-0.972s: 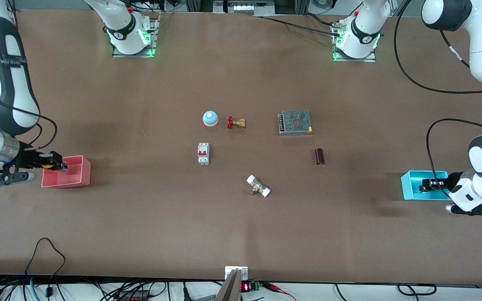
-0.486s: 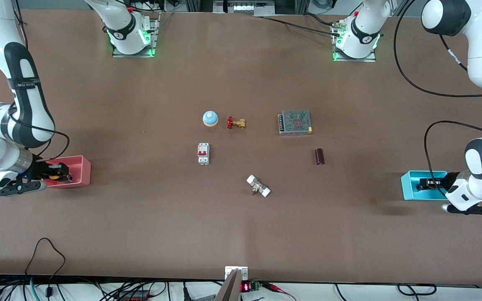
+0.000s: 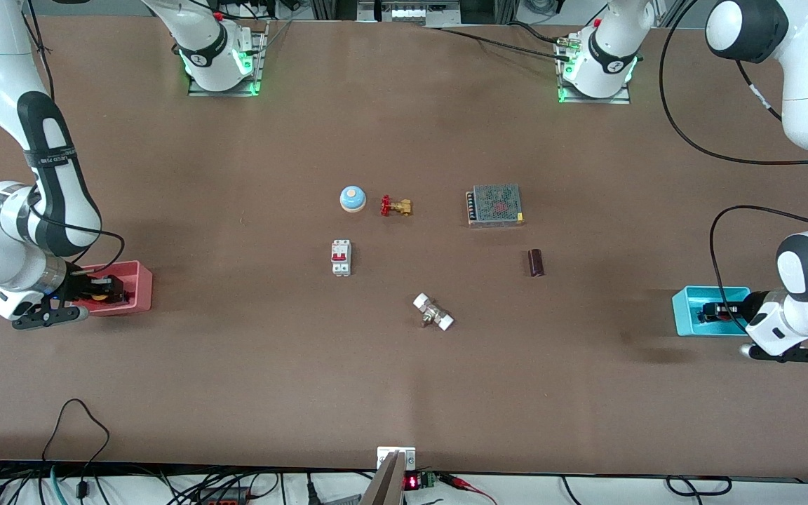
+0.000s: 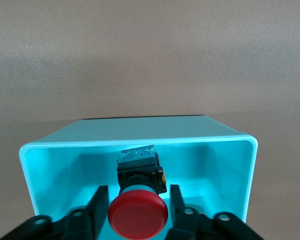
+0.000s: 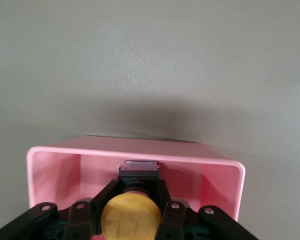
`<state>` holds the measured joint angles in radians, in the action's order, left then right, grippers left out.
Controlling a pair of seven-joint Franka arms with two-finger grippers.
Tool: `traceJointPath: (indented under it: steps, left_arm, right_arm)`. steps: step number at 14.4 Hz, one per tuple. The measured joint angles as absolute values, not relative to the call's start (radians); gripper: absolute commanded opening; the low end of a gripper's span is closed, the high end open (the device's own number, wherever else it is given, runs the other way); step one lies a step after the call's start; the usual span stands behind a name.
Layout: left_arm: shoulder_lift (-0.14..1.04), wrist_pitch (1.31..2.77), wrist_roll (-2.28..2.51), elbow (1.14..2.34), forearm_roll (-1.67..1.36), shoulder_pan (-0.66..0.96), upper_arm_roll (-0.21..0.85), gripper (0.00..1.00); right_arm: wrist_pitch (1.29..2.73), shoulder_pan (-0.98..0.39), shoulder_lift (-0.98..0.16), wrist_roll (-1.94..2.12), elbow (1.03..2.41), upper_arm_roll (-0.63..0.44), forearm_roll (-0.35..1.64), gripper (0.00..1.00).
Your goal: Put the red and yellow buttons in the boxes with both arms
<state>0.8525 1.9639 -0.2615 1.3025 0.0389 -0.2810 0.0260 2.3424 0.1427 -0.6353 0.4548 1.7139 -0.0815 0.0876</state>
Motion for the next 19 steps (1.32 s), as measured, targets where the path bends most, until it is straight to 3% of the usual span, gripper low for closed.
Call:
traceJointPath:
  steps: [3, 5, 9, 10, 15, 19]
  left_arm:
    - [0.848, 1.965, -0.261, 1.287, 0.039, -0.281, 0.027, 1.0]
    - [0.821, 1.964, -0.261, 1.275, 0.039, -0.278, 0.03, 1.0]
    - [0.641, 1.901, -0.261, 1.282, 0.039, -0.25, 0.046, 1.0]
    - [0.581, 1.887, -0.261, 1.29, 0.039, -0.234, 0.047, 1.0]
    - [0.351, 1.781, -0.202, 1.363, -0.006, -0.145, 0.048, 1.0]
    - [0.227, 1.743, -0.042, 1.455, -0.013, -0.065, 0.046, 1.0]
  right_arm:
    - [2.348, 0.143, -0.636, 0.455, 1.714, -0.081, 0.088, 0.55]
    - [2.35, 0.143, -0.638, 0.455, 1.715, -0.081, 0.088, 0.69]
    - [2.352, 0.143, -0.644, 0.455, 1.72, -0.081, 0.088, 0.88]
    - [2.354, 0.143, -0.647, 0.455, 1.72, -0.081, 0.088, 1.0]
    - [2.325, 0.141, -0.624, 0.455, 1.709, -0.078, 0.088, 1.0]
    - [2.083, 0.128, -0.461, 0.442, 1.668, -0.073, 0.089, 1.0]
